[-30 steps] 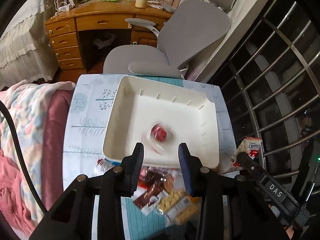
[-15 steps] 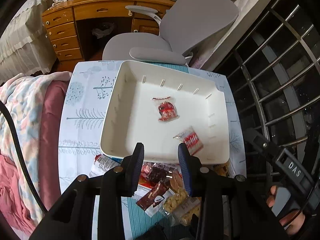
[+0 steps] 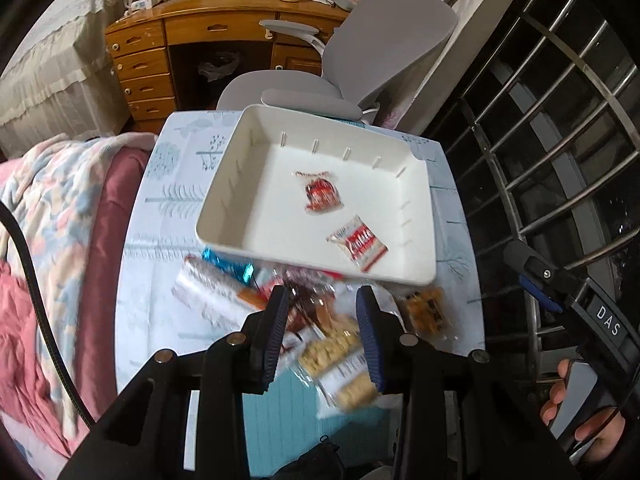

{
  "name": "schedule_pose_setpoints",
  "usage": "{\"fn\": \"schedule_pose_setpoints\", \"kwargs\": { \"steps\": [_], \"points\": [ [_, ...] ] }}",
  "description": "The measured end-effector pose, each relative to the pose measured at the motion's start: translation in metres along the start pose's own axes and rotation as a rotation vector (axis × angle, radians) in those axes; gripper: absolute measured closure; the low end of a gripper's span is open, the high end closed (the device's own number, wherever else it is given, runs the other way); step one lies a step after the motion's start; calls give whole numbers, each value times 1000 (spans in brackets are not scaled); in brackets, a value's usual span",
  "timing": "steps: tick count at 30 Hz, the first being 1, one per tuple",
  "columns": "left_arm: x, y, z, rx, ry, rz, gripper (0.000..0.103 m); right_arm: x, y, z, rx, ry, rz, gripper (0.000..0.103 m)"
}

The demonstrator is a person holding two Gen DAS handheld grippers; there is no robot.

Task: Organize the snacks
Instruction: 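Withdraw both open tools from the tray back toward the snack pile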

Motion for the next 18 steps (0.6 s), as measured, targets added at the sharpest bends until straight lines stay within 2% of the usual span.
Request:
{"fn": "schedule_pose_setpoints", "kwargs": {
  "steps": [7, 13, 15, 18],
  "points": [
    [-52, 19, 17, -18, 61, 21, 69, -29, 29, 21, 15, 49, -1, 24],
    [-88, 28, 28, -18, 48, 11, 68, -55, 44, 39, 10, 76, 8, 24],
    [-98, 29, 32, -20, 38, 5, 67, -65, 47, 47, 6, 86, 11, 24],
    [-110, 30, 37, -23, 20, -6, 59, -76, 49, 56, -3, 101, 16, 24]
  ]
}}
Point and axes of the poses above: each gripper's, at about its wrist camera, not at the fingertips, and y roughly against the way its jaws point, z to its right, x to its top, the point moved 5 cm from there along -y, roughly the way its jaws point, and after that the axes turned 2 degrees about z, right-handed, at the moved point
